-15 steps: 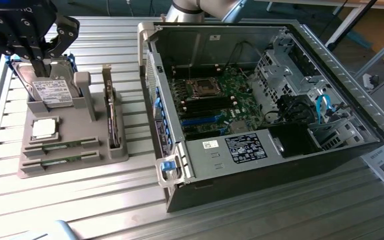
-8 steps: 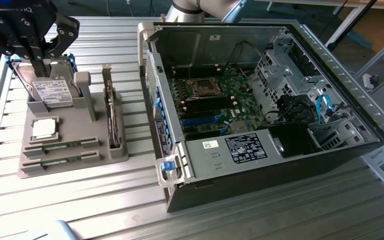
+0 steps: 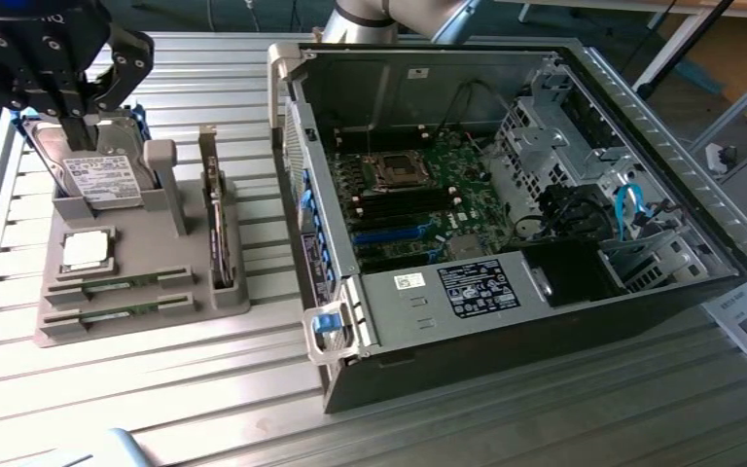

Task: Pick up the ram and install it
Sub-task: 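Pick up the ram and move it above insertion slot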

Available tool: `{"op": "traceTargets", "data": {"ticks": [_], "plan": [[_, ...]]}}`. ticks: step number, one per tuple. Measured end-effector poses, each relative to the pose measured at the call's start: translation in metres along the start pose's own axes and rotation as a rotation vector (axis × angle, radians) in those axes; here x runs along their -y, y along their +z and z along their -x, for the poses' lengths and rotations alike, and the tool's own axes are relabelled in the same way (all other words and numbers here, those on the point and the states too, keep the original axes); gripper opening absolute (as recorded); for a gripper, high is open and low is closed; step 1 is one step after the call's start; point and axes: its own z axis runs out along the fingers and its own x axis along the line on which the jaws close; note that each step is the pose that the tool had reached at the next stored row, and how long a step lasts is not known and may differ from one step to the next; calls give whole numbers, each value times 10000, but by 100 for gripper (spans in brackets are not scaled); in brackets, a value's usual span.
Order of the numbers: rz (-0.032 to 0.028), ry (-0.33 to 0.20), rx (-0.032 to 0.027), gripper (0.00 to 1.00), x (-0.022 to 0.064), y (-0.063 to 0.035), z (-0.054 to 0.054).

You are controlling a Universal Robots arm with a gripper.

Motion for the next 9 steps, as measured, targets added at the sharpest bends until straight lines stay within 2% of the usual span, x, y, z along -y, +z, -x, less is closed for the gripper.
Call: {"op": "traceTargets", "data": {"ticks": [9], "plan": [[-73,-1748,-53,10,0,0,0]]}}
